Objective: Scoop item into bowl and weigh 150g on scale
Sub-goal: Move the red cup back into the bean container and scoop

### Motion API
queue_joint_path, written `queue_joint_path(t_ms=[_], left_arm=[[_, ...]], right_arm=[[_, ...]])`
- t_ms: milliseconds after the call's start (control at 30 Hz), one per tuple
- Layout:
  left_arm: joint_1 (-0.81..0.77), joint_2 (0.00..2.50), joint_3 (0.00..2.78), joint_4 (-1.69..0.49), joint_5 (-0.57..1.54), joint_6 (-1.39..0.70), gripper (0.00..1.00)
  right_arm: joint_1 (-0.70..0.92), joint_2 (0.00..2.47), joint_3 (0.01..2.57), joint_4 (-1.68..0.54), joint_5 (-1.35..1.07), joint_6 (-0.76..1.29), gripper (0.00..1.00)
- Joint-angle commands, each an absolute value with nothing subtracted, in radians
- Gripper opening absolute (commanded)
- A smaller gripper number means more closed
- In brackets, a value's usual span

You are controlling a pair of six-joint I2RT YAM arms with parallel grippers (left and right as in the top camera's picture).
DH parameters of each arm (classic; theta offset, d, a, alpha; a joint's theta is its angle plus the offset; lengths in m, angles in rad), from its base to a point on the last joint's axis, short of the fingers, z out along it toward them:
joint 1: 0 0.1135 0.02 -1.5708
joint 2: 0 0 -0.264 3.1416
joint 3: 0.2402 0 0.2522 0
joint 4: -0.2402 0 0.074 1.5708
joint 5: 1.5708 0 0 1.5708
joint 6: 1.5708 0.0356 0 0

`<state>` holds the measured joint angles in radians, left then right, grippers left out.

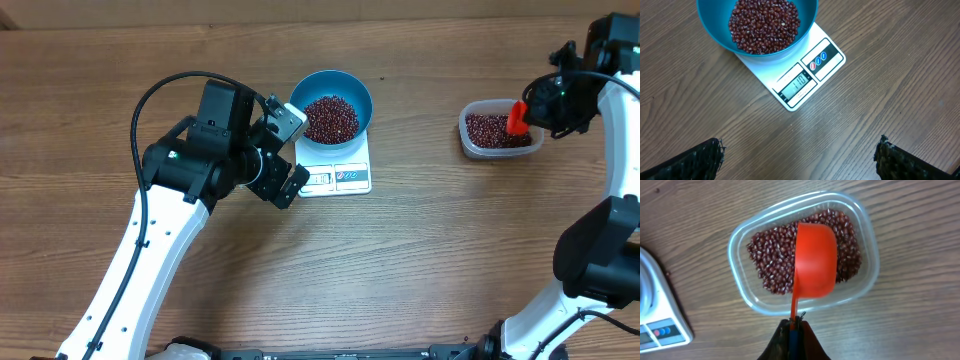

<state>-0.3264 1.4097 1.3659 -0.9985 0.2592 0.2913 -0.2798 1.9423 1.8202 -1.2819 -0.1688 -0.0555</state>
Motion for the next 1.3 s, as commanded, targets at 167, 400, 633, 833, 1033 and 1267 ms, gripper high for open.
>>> queue_joint_path(t_ms=[167, 400, 633, 833, 1033, 1267], left_arm=[[-0.321, 1.399, 1.387, -0.994, 0.278, 0.284, 0.99], [-0.321, 1.399, 1.386, -0.994, 0.278, 0.284, 0.99], [-0.321, 1.399, 1.387, -0.994, 0.278, 0.284, 1.00], [-0.321, 1.399, 1.386, -0.994, 0.278, 0.284, 0.99], [-0.321, 1.399, 1.387, -0.994, 0.278, 0.284, 0.99], [-0.321, 1.399, 1.386, -0.994, 0.278, 0.284, 1.00]], right_arm=[[-0.276, 1.943, 1.725, -1.189, -0.175, -0.056, 0.04], [-0.274, 1.952, 1.684, -1.153, -0.192, -0.056, 0.04], [-0.247, 1.995, 1.681, -1.153, -0.206, -0.056, 0.04], [-0.206, 2.017, 1.681, -1.148, -0.240, -0.059, 0.04], [-0.202, 2.016, 1.682, -1.145, -0.334, -0.060, 0.04], [-0.278, 2.016, 1.686, -1.150, -0.473, -0.084, 0.04]])
